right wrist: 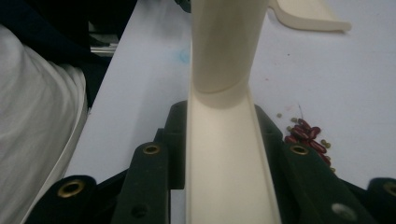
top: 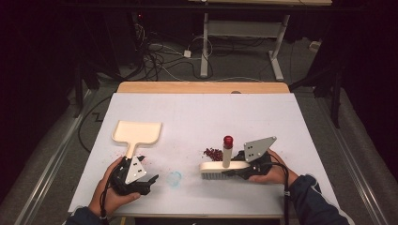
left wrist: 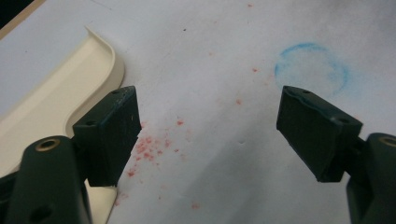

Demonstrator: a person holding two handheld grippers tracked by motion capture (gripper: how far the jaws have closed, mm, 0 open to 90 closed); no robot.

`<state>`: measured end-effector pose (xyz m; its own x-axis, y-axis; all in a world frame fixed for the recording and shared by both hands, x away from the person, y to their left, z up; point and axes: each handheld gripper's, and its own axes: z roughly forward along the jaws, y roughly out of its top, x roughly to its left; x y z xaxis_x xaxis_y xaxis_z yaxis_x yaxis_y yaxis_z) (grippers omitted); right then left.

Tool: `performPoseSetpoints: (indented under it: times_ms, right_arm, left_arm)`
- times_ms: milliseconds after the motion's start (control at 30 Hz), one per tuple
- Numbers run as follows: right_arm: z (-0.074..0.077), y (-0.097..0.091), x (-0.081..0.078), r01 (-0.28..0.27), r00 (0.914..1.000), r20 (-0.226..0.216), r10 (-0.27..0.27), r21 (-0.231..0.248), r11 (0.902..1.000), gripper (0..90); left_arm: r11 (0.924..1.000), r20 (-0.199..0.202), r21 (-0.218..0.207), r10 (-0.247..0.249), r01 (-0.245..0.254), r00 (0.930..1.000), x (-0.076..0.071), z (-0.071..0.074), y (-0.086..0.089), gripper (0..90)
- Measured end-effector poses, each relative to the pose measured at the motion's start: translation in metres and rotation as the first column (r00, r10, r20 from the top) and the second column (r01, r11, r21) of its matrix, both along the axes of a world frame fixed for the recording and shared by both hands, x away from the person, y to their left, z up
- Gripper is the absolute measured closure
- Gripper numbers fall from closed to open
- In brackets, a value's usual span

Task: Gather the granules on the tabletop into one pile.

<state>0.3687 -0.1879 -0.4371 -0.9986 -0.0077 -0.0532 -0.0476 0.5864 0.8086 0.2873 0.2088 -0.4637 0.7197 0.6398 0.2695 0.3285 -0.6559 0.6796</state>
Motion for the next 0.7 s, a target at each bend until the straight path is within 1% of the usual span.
performPoseSetpoints:
  times_ms: [100, 200, 233, 267, 300, 367, 400, 467, 533, 600, 633, 667, 700]
  right_arm:
    - [-0.003, 0.004, 0.015, 0.0, 1.0, -0.002, 0.0, 0.013, 0.9999, 67.4]
    - [-0.007, 0.01, 0.026, 0.003, 0.9998, -0.021, -0.002, 0.03, 0.9995, 67.4]
    - [-0.007, 0.011, 0.03, 0.001, 0.9999, -0.013, 0.0, 0.028, 0.9996, 67.3]
    - [-0.006, 0.015, 0.036, 0.013, 0.9999, -0.011, -0.013, 0.032, 0.9994, 67.4]
    - [-0.006, 0.015, 0.036, 0.013, 0.9999, -0.011, -0.013, 0.032, 0.9994, 67.4]
    - [-0.006, 0.018, 0.041, 0.039, 0.9992, -0.005, -0.038, 0.046, 0.9982, 67.5]
    - [-0.007, 0.02, 0.043, 0.044, 0.999, -0.012, -0.044, 0.053, 0.9976, 67.5]
    - [-0.007, 0.023, 0.043, 0.035, 0.9992, -0.022, -0.034, 0.055, 0.9979, 67.5]
    - [-0.005, 0.023, 0.041, 0.042, 0.999, -0.017, -0.041, 0.047, 0.998, 67.4]
    - [-0.001, 0.022, 0.038, 0.063, 0.998, 0.004, -0.064, 0.045, 0.997, 67.5]
    - [0.006, 0.017, 0.036, 0.104, 0.9944, 0.006, -0.105, 0.071, 0.992, 67.5]
    - [0.01, 0.014, 0.035, 0.13, 0.9913, 0.007, -0.132, 0.089, 0.9874, 67.4]
    - [0.014, 0.012, 0.033, 0.167, 0.9854, 0.015, -0.17, 0.1, 0.9809, 67.5]
  left_arm:
    - [1.0, -0.004, -0.003, 0.003, -0.003, 1.0, 0.001, -0.001, 0.0, 20.9]
    - [1.0, -0.004, 0.002, -0.001, 0.001, 1.0, 0.001, -0.001, -0.001, 20.9]
    - [1.0, -0.006, 0.002, -0.001, 0.001, 1.0, 0.001, -0.001, -0.001, 20.9]
    - [1.0, -0.008, 0.004, -0.001, 0.001, 1.0, 0.002, -0.002, -0.001, 20.9]
    - [1.0, -0.01, 0.003, 0.0, 0.0, 1.0, 0.002, -0.002, -0.001, 20.9]
    - [1.0, -0.012, 0.005, -0.001, 0.001, 0.9999, 0.002, -0.002, -0.002, 20.9]
    - [1.0, -0.012, 0.005, -0.004, 0.004, 0.9999, 0.002, -0.002, -0.002, 20.9]
    - [1.0, -0.011, 0.004, -0.006, 0.006, 0.9999, 0.002, -0.002, -0.002, 20.9]
    - [1.0, -0.012, 0.004, -0.008, 0.008, 0.9999, 0.002, -0.002, -0.001, 20.9]
    - [1.0, -0.01, 0.002, -0.007, 0.007, 0.9999, 0.001, -0.002, -0.001, 20.9]
    - [1.0, -0.009, 0.001, -0.007, 0.007, 0.9999, 0.001, -0.002, -0.001, 20.9]
    - [1.0, -0.008, 0.001, -0.008, 0.008, 0.9999, 0.001, -0.002, -0.001, 20.9]
    - [1.0, -0.007, 0.002, -0.007, 0.007, 0.9999, 0.001, -0.001, -0.001, 20.9]
